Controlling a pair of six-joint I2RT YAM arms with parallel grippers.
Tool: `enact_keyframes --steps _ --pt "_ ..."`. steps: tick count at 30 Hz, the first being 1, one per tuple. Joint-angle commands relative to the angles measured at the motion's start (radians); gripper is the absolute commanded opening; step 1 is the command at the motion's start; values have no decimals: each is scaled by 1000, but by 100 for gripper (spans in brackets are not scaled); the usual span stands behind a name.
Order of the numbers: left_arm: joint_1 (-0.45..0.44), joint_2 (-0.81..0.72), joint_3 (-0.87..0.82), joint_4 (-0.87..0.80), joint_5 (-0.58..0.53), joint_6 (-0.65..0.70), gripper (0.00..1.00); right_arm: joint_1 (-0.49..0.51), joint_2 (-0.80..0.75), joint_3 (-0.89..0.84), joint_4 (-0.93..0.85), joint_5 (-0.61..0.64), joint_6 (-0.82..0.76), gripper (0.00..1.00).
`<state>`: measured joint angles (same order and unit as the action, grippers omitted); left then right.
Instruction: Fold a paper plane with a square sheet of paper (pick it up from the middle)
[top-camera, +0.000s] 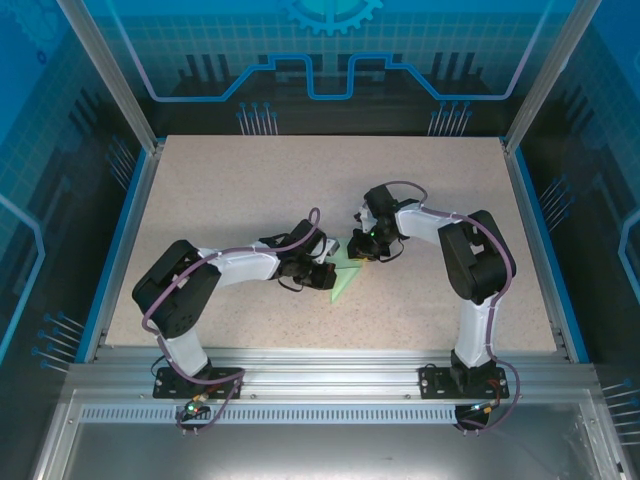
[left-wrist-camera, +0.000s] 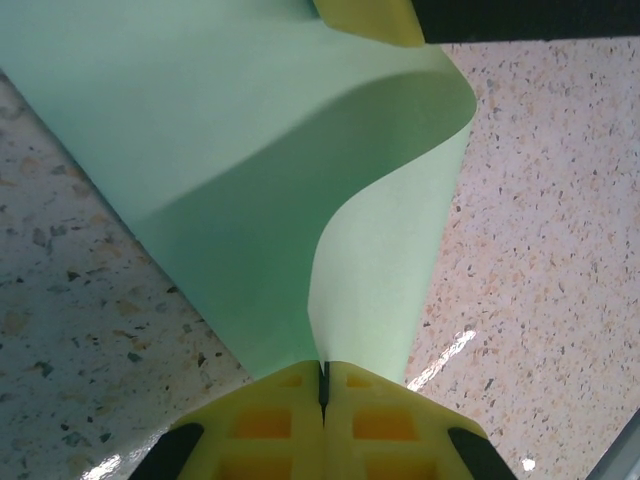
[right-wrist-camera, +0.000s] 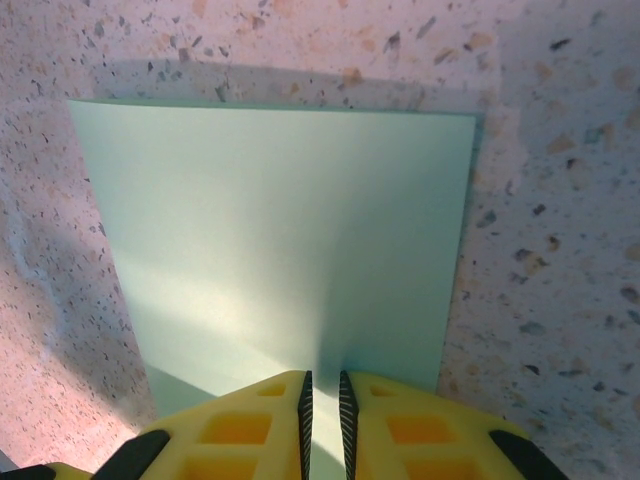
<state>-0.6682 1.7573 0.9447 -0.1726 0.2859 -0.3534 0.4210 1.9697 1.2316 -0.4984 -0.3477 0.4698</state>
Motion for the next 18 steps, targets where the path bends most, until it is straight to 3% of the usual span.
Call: enact_keyframes --steps 1,18 --pt "11 20 -4 4 12 -10 5 19 1 16 -43 3 0 20" --pt "10 -6 -23 3 -27 -9 5 20 1 2 -37 15 9 20"
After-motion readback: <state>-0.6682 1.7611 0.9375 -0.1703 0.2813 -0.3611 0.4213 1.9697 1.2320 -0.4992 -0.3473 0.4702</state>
